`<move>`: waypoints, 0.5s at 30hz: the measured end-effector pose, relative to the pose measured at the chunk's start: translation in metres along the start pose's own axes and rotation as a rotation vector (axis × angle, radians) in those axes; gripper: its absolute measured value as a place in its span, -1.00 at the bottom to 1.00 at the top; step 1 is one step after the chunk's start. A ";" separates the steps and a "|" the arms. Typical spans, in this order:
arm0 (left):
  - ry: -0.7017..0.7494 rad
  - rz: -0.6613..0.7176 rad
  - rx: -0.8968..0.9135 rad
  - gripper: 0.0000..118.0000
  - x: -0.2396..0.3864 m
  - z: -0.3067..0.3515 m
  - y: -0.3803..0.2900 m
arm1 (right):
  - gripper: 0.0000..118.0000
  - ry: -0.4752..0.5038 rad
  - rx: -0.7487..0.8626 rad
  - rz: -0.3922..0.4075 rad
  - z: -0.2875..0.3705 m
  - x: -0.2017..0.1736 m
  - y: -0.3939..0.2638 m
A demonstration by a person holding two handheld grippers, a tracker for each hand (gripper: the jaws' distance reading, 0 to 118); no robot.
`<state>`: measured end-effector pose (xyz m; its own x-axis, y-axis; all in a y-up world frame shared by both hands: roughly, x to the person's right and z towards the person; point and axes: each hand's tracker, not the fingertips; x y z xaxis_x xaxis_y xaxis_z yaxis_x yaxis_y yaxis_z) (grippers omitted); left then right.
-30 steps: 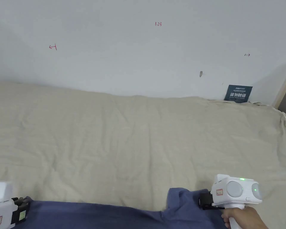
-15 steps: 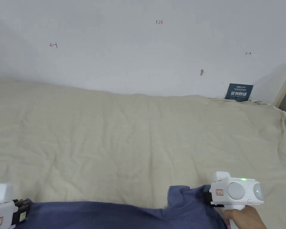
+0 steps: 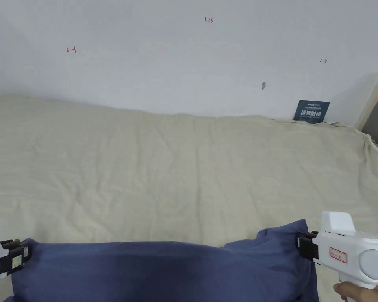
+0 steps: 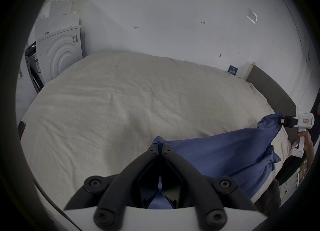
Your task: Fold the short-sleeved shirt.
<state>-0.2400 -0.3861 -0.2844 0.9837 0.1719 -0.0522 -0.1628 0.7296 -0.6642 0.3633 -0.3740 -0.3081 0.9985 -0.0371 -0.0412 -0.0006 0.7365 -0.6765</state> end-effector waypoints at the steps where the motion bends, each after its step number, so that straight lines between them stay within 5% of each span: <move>1: -0.003 -0.001 0.004 -1.00 -0.001 0.006 -0.003 | -0.95 -0.002 0.010 0.003 0.010 -0.001 -0.005; 15: -0.017 0.034 -0.009 -1.00 -0.025 0.058 -0.077 | -0.96 -0.087 -0.003 -0.028 0.086 -0.005 -0.109</move>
<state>-0.2568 -0.4082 -0.1882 0.9761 0.2083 -0.0623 -0.1958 0.7172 -0.6688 0.3631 -0.3965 -0.1707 0.9991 0.0016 0.0416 0.0270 0.7341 -0.6785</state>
